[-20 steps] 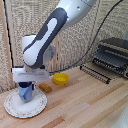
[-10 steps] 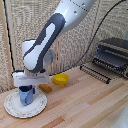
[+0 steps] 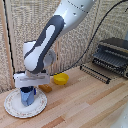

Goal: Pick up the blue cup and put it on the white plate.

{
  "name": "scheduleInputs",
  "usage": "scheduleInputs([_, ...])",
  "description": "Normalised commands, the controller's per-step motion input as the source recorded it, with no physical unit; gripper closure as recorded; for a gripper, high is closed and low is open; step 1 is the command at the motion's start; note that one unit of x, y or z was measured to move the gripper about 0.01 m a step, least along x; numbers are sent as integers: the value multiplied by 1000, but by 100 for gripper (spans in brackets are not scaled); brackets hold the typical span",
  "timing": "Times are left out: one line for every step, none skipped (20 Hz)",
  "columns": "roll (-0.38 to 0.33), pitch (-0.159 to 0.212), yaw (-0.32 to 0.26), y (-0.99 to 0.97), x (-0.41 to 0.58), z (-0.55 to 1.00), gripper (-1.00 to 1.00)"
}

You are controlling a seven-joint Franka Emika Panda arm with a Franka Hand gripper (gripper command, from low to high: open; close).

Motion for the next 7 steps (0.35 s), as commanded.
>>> scheduleInputs([88,78,56,0,43,500,-100])
scheduleInputs([71,122,16,0,157,560,-100])
scheduleInputs([72,119,0,0,111,649,-100])
scheduleInputs([72,105,0,0,91,711,-100])
scheduleInputs([42,114,0,0,106,791,-100])
scheduleInputs([76,111,0,-37,0,851,-100])
scheduleInputs([85,112,45,-94,91,731,-100])
